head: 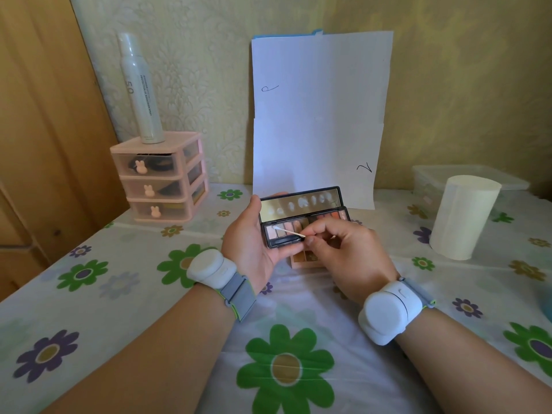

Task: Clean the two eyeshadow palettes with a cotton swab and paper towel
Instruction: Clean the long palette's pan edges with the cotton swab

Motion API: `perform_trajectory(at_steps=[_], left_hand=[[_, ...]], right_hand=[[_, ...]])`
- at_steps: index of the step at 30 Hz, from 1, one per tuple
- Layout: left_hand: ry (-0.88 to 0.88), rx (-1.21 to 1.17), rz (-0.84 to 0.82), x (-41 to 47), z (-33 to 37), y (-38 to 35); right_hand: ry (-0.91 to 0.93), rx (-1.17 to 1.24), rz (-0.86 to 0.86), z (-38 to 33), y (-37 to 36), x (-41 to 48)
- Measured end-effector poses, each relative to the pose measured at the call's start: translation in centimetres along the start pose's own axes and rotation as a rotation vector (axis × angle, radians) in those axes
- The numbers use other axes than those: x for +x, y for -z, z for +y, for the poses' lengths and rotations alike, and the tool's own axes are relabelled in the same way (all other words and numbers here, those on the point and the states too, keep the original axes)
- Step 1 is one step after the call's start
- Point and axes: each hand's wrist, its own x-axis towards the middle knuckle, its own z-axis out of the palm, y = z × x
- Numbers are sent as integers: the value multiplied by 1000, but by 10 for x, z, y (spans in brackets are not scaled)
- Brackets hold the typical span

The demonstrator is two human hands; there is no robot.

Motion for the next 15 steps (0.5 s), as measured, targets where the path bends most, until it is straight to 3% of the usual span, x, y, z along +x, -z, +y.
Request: perform_trajectory(at_steps=[15], left_hand=[[9, 40, 18, 1, -2, 1]], right_hand=[[-7, -2, 66, 0, 0, 0]])
